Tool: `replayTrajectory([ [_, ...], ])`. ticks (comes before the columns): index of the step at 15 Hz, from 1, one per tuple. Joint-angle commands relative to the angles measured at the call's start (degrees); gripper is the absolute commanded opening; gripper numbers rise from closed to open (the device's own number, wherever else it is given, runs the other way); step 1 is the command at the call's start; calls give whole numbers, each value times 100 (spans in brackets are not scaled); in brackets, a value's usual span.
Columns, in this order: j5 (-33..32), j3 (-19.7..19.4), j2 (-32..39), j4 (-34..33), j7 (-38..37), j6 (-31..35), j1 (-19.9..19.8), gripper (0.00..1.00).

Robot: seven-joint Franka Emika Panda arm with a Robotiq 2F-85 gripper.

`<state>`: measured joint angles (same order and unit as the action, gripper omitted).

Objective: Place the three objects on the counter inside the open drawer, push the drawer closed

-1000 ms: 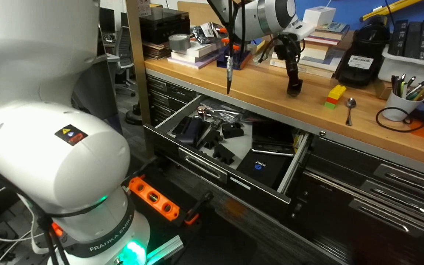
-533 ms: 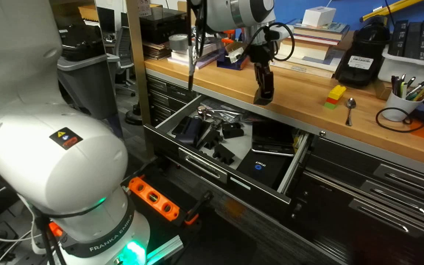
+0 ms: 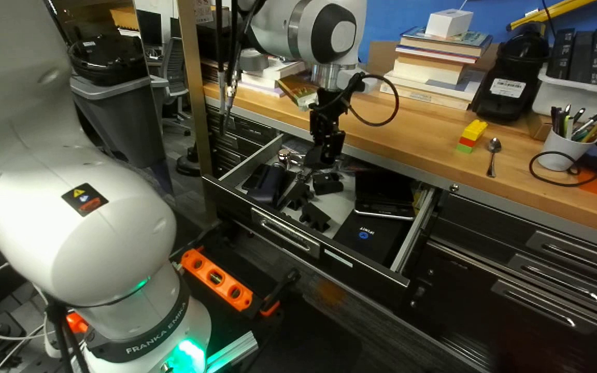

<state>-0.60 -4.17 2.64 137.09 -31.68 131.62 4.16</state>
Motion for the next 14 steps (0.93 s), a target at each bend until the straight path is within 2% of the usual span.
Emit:
replayTrajectory([
  [1,432,217,135,249,492,178,-103,26],
  [8,703,158,681,656,-3,1827,-125,27],
  [14,1077,29,1015,670,-158,2820,-121,27],
])
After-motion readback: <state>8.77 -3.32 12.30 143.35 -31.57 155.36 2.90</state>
